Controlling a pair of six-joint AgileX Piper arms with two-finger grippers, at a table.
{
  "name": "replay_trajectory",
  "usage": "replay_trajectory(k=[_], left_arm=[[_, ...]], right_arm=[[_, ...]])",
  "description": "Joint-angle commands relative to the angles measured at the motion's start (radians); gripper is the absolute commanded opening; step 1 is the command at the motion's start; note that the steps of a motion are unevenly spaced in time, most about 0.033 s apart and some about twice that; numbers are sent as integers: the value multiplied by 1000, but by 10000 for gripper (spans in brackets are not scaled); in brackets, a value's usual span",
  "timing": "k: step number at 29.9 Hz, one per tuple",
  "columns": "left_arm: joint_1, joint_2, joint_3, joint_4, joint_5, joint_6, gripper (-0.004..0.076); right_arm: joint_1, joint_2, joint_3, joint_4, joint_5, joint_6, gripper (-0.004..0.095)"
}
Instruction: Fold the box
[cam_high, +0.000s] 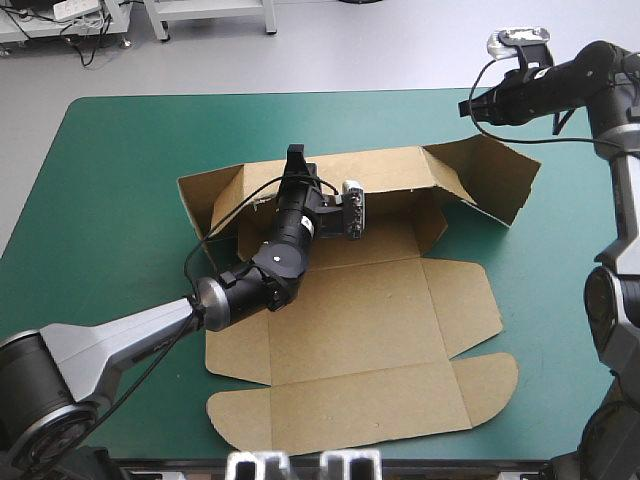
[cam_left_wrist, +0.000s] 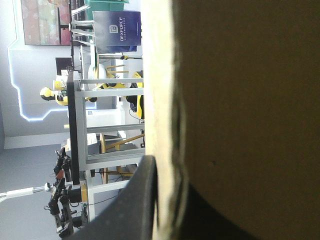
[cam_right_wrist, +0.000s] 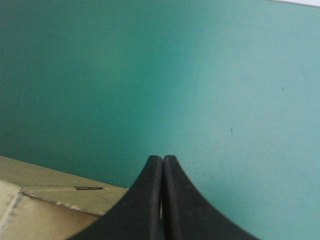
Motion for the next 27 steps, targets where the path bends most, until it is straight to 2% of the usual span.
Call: replay_trajectory(k=[1,9,17,22,27], left_arm=[[-11,-31,-9,-23,-33,-15,-10],[-12,-31,-9,-31,-25,-16,-10],[-12,-31,-9,-85,16,-31,-10],[-12,-31,-9,-85,29,-31,-10],[-12,-31,-9,-85,29,-31,-10]], right_arm=[[1,-17,-42,60,-7,-18,-19],[1,3,-42,65,130,-72,-19],[1,-34,-7,64,136,-23,-19],[1,-119,173,41,134,-122,-19],[1,-141,278,70,134,-186,-19]])
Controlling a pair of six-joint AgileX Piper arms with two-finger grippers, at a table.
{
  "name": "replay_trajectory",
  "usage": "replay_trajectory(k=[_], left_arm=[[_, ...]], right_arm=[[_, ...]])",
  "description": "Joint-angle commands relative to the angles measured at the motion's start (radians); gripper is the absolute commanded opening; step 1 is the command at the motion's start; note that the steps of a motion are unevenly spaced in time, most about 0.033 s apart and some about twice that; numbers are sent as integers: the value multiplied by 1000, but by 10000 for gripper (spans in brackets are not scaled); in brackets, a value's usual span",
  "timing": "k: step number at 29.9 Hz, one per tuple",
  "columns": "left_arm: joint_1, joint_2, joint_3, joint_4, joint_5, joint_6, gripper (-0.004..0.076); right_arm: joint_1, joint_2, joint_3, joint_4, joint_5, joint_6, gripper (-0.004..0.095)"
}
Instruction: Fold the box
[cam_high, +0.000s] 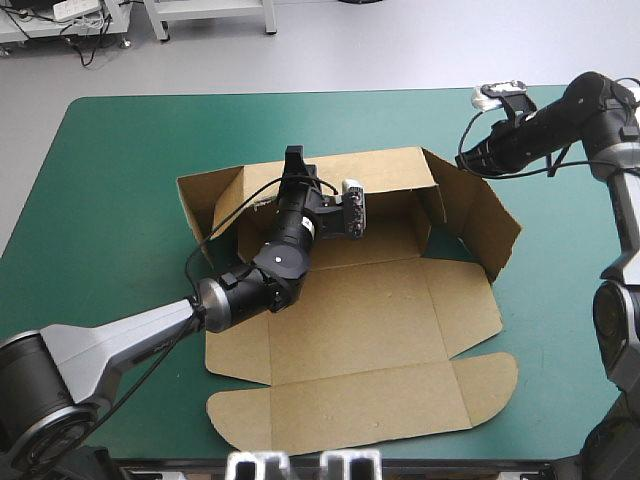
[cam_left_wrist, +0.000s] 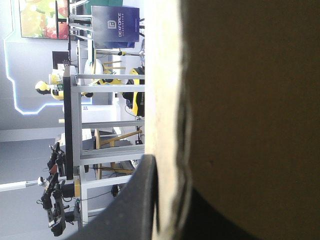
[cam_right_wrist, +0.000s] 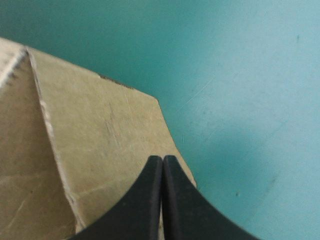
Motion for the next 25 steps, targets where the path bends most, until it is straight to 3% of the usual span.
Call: replay_trajectory(k=[1,11,17,25], left_arm=[[-3,-30,-9,-56,7,-18,-10],[-3,-30,-9,-56,-38,-31,-10],[-3,-35,-9,21,-56,-415,-10],[-3,-88,-9,109,-58,-562,-10]], right_arm=[[1,-72,37,43,18,-51,-19],[-5,-148,126,61,14,-124,-19],[-34,-150,126,69,6,-124,-19],[-49,-150,126,88,-58,-124,-19]])
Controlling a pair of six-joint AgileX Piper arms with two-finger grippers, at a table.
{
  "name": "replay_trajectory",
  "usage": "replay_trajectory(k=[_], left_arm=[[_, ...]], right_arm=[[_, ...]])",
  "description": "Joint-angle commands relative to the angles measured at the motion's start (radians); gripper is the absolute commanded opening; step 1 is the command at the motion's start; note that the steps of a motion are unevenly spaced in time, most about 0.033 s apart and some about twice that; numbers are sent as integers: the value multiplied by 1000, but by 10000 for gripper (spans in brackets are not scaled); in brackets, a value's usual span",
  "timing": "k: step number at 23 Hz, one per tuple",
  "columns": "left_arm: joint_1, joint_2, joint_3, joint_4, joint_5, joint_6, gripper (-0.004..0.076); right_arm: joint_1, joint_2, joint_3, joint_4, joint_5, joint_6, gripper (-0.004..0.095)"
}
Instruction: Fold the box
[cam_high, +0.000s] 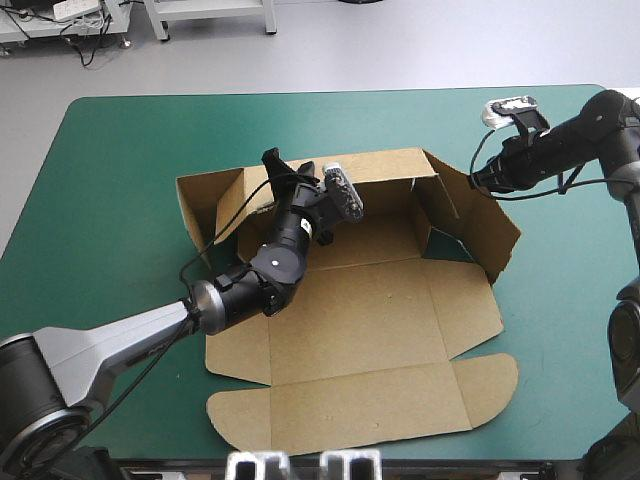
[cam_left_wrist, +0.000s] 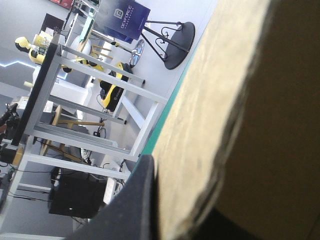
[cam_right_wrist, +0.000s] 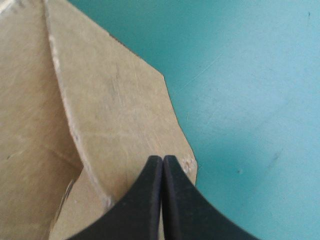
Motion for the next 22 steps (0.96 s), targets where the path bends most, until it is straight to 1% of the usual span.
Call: replay_trajectory(k=[1,6,9,12,13,15,17,19,21,22], left_arm=[[-4,-69,-24,20,-39,-82,-10],[-4,-84,-24,20,-39,-94,-10],[-4,-84,-24,13,-39,-94,-10],[-4,-84,-24,13,-39,-74,-10],[-4,-84,-24,11,-41,-65,-10],[-4,-84,-24,-16,-69,-8,-10],[-4,-84,-24,-50,-112,109,-10],[-4,-80,-24,-60,-123,189,-10],[-4,-67,-24,-64,-118,240,-10],[-4,-60,-24,-70,-116,262,-10]], right_arm=[[-8,-51,-25,52,-46,-11,-19],[-8,-51,-25,87,-65,-11,-19],[-8,-51,-25,102,-33,-11,-19],[-8,-51,-18,96,37,-40,-19],[-8,-63,5,96,34,-40,-19],[-8,-86,80,107,-1,-63,-19],[-9,-125,181,119,-88,-106,-19],[-9,-164,267,159,-167,-141,-19],[-9,-174,324,240,-177,-221,-19],[-9,-174,334,263,-177,-243,-19]])
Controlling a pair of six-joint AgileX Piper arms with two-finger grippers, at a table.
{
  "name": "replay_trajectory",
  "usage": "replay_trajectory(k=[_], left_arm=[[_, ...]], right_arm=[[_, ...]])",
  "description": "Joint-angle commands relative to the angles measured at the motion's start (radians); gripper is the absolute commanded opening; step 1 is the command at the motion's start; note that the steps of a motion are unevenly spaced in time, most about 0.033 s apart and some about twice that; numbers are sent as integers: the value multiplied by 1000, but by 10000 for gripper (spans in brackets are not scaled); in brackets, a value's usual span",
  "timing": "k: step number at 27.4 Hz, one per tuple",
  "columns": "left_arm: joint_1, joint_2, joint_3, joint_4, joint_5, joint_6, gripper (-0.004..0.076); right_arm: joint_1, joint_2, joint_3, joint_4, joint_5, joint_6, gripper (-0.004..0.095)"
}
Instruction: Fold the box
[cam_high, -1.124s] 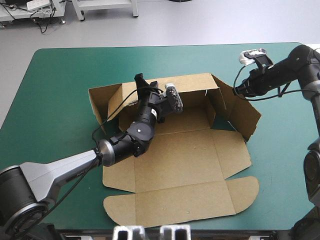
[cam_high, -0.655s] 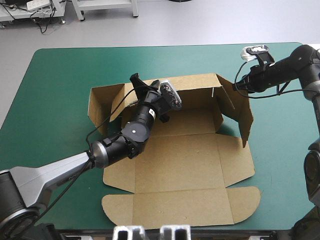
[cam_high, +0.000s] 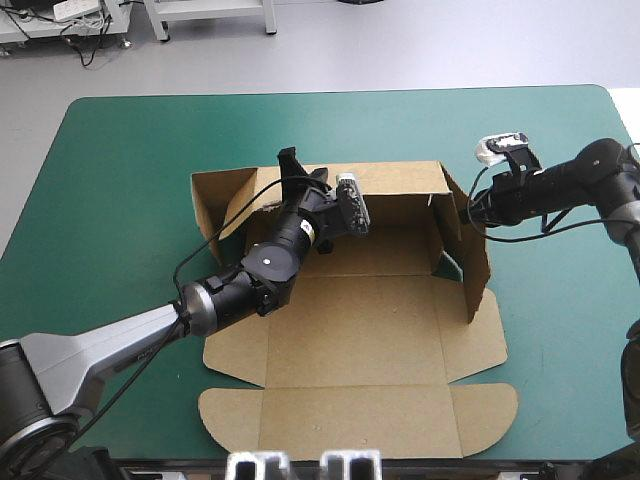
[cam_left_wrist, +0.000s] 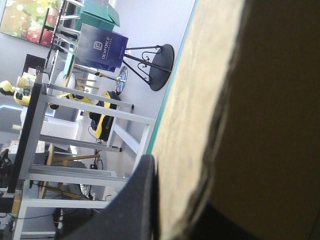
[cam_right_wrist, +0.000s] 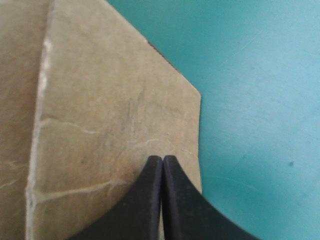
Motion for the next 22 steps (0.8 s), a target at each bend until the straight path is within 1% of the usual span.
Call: replay_trajectory(k=[1,4,7,9,11,13,14,19,20,22], left_arm=[[-4,-18,-26,-16,-2,73,-10],[-4,5,-26,-48,7,172,-10],[-4,36,-26,-61,41,217,-10],[-4,54,-26,-64,68,221,-10],[-4,71,-26,-64,90,221,-10],[-4,81,-26,-66,93,221,-10],[-4,84,-26,-66,86,221,-10],[-4,84,-26,-66,84,221,-10],[-4,84,-26,-66,84,221,-10],[-4,84,-26,-66,84,221,-10]], right_arm=[[-9,-51,26,142,-33,-105,-19],[-9,-51,49,190,-63,-142,-19],[-9,-51,58,198,-58,-161,-19],[-9,-52,63,193,-41,-166,-19],[-9,-52,66,191,-1,-194,-19],[-9,-55,66,189,39,-215,-19],[-9,-64,66,186,42,-228,-19],[-9,-71,80,190,14,-280,-19],[-9,-71,98,195,7,-310,-19],[-9,-71,175,252,-55,-398,-19]])
